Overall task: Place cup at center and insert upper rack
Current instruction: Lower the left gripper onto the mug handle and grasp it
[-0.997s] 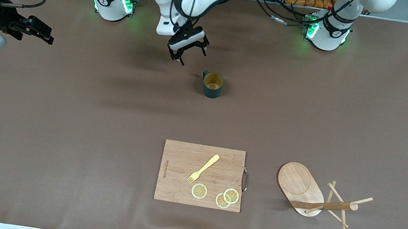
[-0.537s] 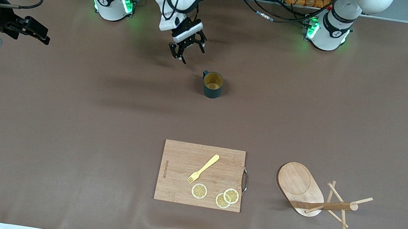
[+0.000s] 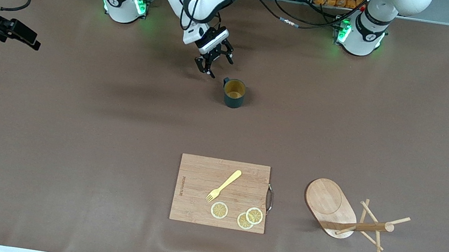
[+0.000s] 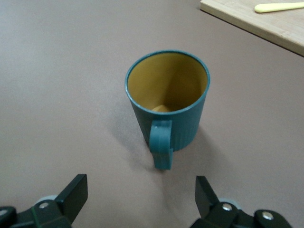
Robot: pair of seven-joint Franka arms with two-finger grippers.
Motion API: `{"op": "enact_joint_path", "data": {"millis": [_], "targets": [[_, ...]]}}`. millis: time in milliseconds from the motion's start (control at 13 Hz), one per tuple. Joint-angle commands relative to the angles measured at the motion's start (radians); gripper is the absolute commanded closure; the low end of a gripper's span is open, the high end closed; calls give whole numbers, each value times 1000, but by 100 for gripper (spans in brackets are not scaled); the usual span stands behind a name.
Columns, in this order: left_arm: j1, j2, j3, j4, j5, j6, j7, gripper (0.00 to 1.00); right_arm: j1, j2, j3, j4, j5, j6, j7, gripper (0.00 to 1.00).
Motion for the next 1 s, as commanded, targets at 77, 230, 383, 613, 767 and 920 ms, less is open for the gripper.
{"op": "enact_joint_path", "data": {"millis": [77,230,383,613,767,920], "targets": [[-11,30,32,28,22,-5,-61,0,-20,-10,17,-8,-2,25,9,0],[-11,35,43,28,22,25,-98,13,-17,-10,22,-3,-9,59,9,0],[-11,46,46,28,22,42,-116,19,-18,-9,22,-3,-9,78,9,0],[-11,55,60,28,22,56,-116,24,-27,-12,14,6,-8,64,-3,0],[-11,56,63,28,22,59,-116,30,-27,-15,14,1,-8,55,-2,0],[-11,66,71,28,22,67,-116,35,-26,-10,14,3,-8,64,-2,0]]}}
